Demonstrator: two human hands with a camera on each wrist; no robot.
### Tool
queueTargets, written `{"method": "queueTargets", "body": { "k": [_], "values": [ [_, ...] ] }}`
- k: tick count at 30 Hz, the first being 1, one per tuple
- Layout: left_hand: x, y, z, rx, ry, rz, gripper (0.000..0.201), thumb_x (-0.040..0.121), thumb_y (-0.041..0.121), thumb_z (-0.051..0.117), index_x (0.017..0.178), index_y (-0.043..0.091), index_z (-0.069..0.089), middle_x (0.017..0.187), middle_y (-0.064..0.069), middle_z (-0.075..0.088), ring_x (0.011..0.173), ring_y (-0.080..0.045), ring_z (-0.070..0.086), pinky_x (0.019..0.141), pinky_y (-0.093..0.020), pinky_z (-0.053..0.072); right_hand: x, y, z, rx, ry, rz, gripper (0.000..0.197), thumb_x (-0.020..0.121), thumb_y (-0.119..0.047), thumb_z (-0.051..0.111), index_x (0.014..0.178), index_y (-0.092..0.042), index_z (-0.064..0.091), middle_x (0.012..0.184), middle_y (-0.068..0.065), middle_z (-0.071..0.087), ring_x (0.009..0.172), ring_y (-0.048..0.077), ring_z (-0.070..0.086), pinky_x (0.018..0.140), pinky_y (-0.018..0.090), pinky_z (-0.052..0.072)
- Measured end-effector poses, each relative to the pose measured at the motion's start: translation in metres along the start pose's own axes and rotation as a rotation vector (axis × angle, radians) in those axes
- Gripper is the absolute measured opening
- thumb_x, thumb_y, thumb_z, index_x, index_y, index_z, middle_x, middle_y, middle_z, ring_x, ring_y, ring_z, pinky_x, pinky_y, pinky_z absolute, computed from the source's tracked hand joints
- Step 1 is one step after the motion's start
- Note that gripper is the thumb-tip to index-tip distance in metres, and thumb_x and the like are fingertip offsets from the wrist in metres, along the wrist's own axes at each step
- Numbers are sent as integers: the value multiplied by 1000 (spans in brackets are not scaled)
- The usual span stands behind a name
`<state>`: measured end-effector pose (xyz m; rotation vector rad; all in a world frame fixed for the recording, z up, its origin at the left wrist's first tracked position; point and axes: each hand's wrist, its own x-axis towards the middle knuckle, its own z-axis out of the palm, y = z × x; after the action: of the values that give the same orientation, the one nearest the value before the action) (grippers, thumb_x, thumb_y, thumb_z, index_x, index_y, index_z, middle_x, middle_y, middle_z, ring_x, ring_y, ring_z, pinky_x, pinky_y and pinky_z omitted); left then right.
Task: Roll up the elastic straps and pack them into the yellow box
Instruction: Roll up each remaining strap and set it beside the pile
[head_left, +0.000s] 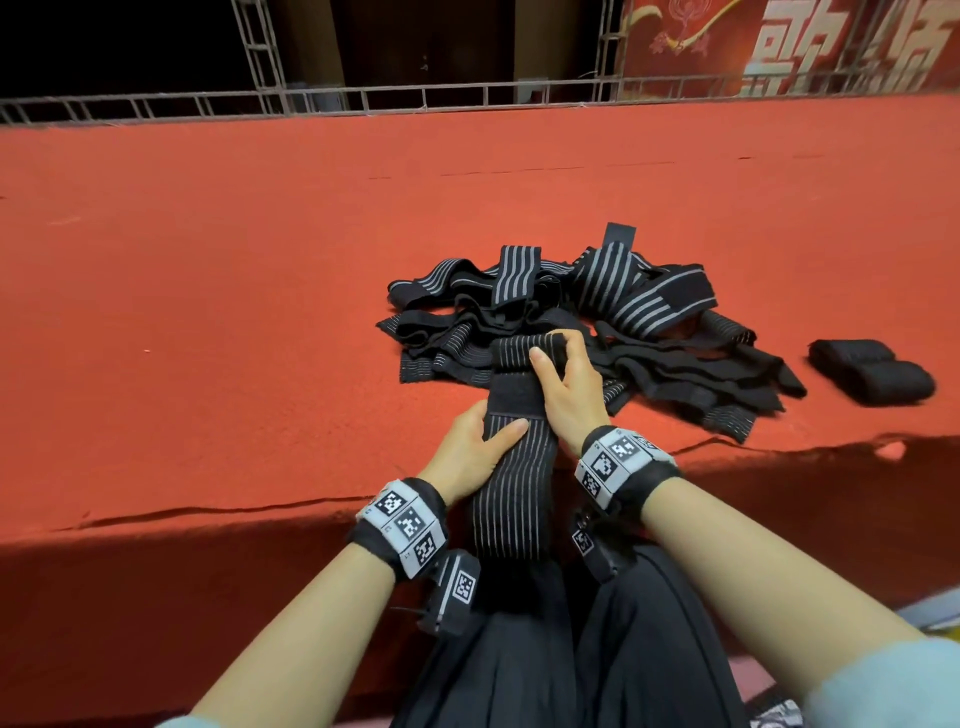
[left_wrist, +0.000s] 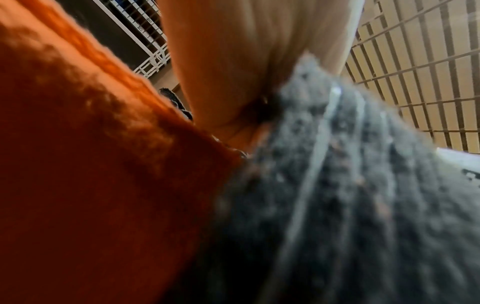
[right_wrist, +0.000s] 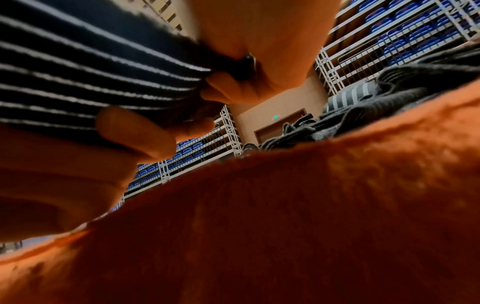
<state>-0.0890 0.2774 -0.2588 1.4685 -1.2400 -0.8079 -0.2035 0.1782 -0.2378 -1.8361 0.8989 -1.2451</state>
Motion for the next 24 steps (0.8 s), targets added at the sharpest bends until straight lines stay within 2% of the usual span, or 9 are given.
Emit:
{"method": "queueTargets", "body": {
  "k": [2, 3, 6, 8, 11, 14, 18, 21, 24],
  "values": [
    [0, -5, 2, 31, -4, -2, 30, 94, 24, 59, 123, 15, 56, 112, 7, 66, 102, -1, 63, 85, -15, 48, -1, 6, 2, 31, -24, 13, 14, 97, -27, 54, 107, -16, 50, 84, -6, 61, 75, -2, 58, 68, 14, 45],
    [0, -6, 2, 17, 0, -10, 27, 95, 24, 59, 120, 15, 57, 109, 5, 67, 99, -2, 64, 83, -15, 49, -1, 10, 3, 66, -38, 31, 13, 97, -25, 54, 105, -16, 50, 83, -8, 60, 72, -5, 57, 67, 13, 44],
    [9, -4, 1, -150, 67, -71, 18, 97, 21, 54, 114, 12, 55, 91, -1, 69, 72, -2, 67, 64, -16, 50, -1, 23, 8, 181, -74, 105, 6, 97, -21, 54, 99, -16, 51, 84, -8, 58, 76, -2, 54, 76, 20, 45],
    [18, -2, -3, -253, 126, -133, 16, 98, 20, 52, 114, 15, 53, 90, -3, 68, 68, -4, 66, 59, -18, 50, -2, 29, 11, 262, -111, 154, 2, 98, -18, 54, 98, -18, 52, 89, -3, 59, 83, 7, 56, 83, 30, 48],
    [33, -2, -7, -317, 160, -195, 29, 96, 22, 57, 123, 13, 50, 101, -10, 69, 84, -19, 68, 75, -35, 55, 0, 32, 16, 375, -175, 202, 9, 98, -9, 52, 100, -17, 53, 95, 4, 60, 90, 17, 58, 88, 38, 49],
    [41, -6, -8, -226, 173, -139, 21, 98, 16, 53, 116, 6, 55, 108, -19, 68, 92, -23, 66, 86, -36, 54, 2, 36, 18, 395, -222, 195, 19, 95, -2, 53, 101, -20, 58, 100, 5, 62, 94, 17, 59, 92, 38, 48],
    [43, -14, -8, -226, 167, -72, 17, 99, 9, 49, 114, 12, 56, 111, -20, 67, 97, -26, 65, 89, -39, 53, 1, 41, 15, 430, -218, 236, 26, 90, 4, 57, 105, -16, 65, 108, 8, 66, 103, 17, 61, 96, 34, 50],
    [41, -20, -9, -269, 159, -54, 22, 98, 3, 47, 111, 18, 56, 101, -16, 66, 92, -22, 64, 84, -35, 52, -1, 42, 14, 479, -210, 312, 29, 88, 7, 55, 104, -13, 68, 104, 10, 68, 95, 21, 62, 83, 31, 53],
    [40, -24, -10, -290, 174, -58, 27, 96, -1, 47, 106, 22, 58, 99, -16, 64, 94, -26, 61, 87, -43, 50, -2, 42, 15, 447, -203, 338, 33, 86, 5, 54, 98, -20, 72, 92, 11, 67, 67, 20, 54, 57, 23, 44]
  ]
}}
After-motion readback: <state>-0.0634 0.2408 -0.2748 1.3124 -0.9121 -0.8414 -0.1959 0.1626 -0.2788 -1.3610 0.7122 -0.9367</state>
